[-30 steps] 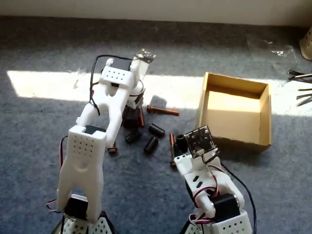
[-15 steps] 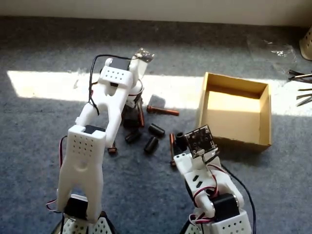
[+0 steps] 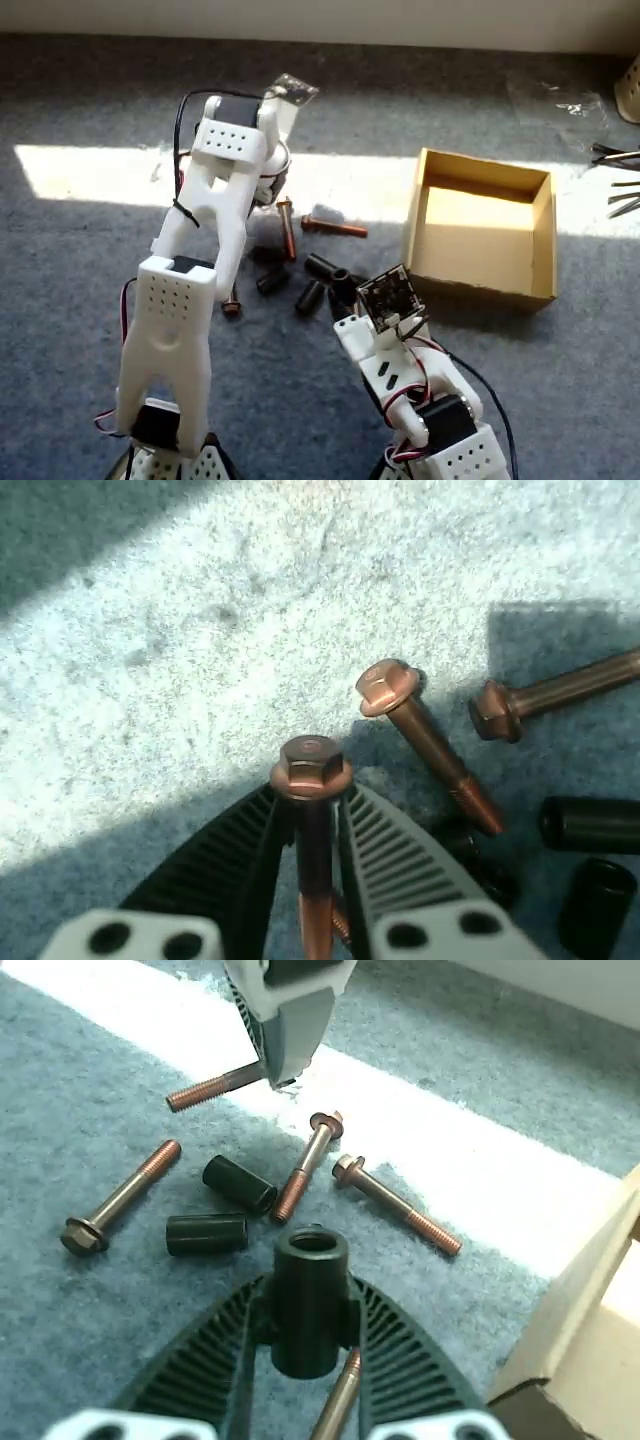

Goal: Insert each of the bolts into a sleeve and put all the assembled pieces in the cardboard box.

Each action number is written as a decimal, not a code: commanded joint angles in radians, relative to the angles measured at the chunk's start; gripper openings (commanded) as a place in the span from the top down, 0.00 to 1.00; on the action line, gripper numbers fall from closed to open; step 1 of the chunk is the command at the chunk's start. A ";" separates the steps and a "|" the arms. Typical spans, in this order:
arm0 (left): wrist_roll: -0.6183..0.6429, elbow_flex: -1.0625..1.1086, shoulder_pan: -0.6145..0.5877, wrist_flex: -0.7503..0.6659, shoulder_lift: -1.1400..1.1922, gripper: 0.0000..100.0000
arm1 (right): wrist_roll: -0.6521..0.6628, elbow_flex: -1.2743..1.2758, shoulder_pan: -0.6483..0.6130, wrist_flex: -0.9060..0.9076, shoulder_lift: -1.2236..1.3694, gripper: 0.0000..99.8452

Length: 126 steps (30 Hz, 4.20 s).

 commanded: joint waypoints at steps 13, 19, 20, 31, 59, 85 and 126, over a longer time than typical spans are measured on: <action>-0.003 -0.265 0.081 0.101 -0.091 1.00 | 0.080 0.122 -0.064 -0.263 -0.012 0.99; -0.002 -0.150 0.114 0.103 -0.278 1.00 | -0.032 0.122 -0.064 -0.265 -0.012 0.99; -0.002 -0.107 0.122 0.100 -0.314 1.00 | -0.035 0.122 -0.064 -0.265 -0.012 0.99; 0.048 0.154 0.177 0.054 -0.608 1.00 | -0.120 0.122 -0.065 -0.260 -0.010 0.99; 0.064 1.351 0.189 -0.618 -1.712 1.00 | -0.158 0.125 -0.114 -0.259 -0.012 0.99; 0.170 2.080 0.274 -1.223 -2.377 1.00 | -0.003 0.120 -0.257 -0.289 -0.012 0.99; 0.442 2.107 0.361 -1.224 -2.476 1.00 | 0.035 0.122 -0.130 -0.320 -0.005 0.99</action>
